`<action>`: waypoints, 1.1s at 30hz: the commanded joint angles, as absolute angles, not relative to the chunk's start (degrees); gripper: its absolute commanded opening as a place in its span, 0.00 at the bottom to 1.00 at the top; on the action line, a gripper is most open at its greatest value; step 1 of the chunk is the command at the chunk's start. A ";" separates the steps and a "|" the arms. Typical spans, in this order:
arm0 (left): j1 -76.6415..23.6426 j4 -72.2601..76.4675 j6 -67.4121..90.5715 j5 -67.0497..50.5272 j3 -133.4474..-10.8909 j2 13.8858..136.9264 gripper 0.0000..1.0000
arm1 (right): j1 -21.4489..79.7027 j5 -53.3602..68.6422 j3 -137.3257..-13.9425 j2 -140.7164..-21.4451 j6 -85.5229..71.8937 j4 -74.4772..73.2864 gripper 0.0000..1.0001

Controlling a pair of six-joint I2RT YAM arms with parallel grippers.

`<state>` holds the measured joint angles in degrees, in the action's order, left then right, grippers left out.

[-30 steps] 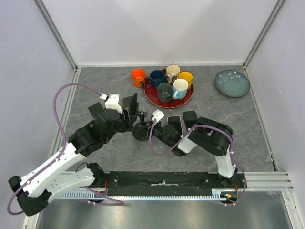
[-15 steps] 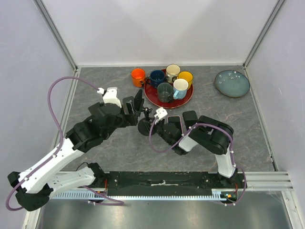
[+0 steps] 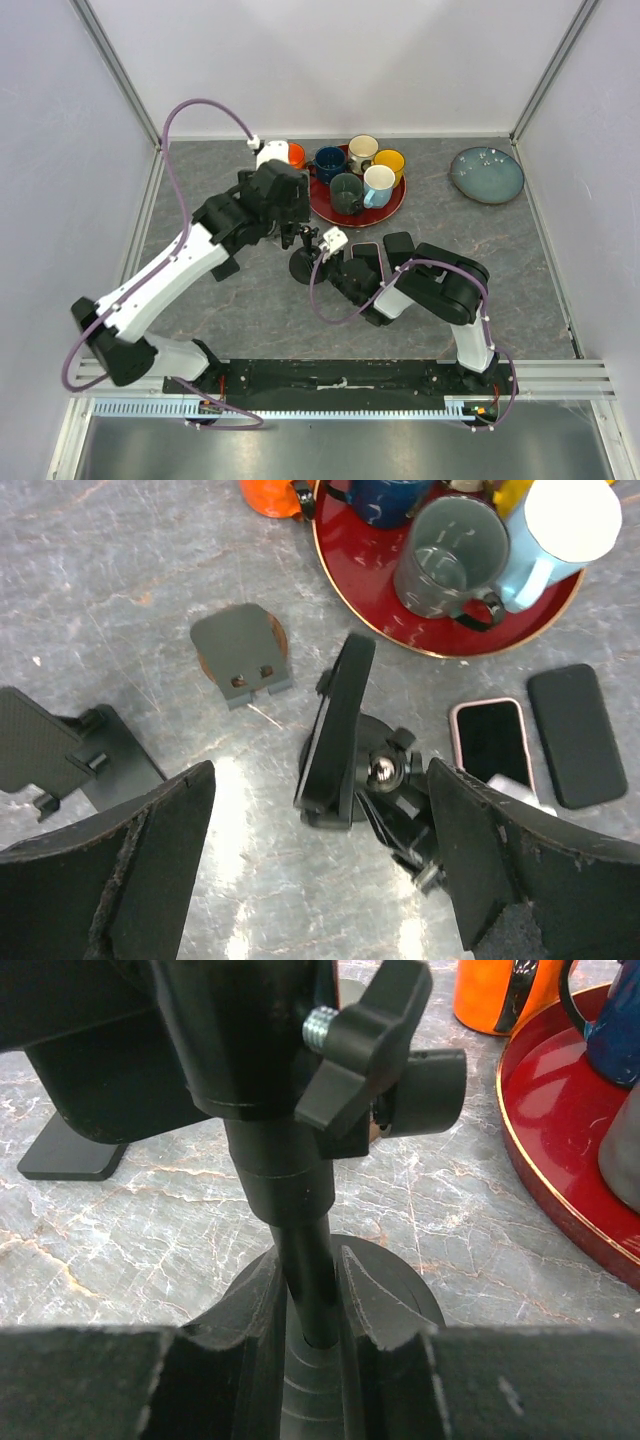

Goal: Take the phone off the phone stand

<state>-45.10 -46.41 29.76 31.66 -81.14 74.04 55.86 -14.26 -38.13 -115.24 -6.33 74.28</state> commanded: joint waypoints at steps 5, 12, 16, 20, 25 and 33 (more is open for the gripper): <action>-40.61 -55.81 23.21 32.00 -93.68 85.85 0.82 | 59.06 -14.94 -37.88 -118.13 -3.70 63.46 0.00; -39.29 -57.66 22.33 29.54 -95.80 91.22 0.68 | 60.29 -15.47 -38.32 -118.47 -1.68 63.46 0.00; -38.67 -57.04 21.10 25.76 -97.03 93.42 0.64 | 60.56 -15.47 -38.50 -118.56 -0.97 63.46 0.00; -37.79 -56.43 21.09 21.89 -96.59 93.96 0.57 | 60.82 -15.56 -38.41 -118.48 -0.70 63.63 0.00; -36.65 -55.37 21.44 20.65 -95.19 93.52 0.33 | 60.91 -15.38 -38.50 -118.65 -0.44 63.55 0.00; -35.95 -53.17 26.27 28.81 -91.23 89.21 0.02 | 61.00 -16.34 -38.50 -119.09 -1.67 63.63 0.00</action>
<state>-37.39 -56.12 23.14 20.93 -92.99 92.73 58.92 -19.94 -39.40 -115.72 -0.58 73.17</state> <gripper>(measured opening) 0.190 0.272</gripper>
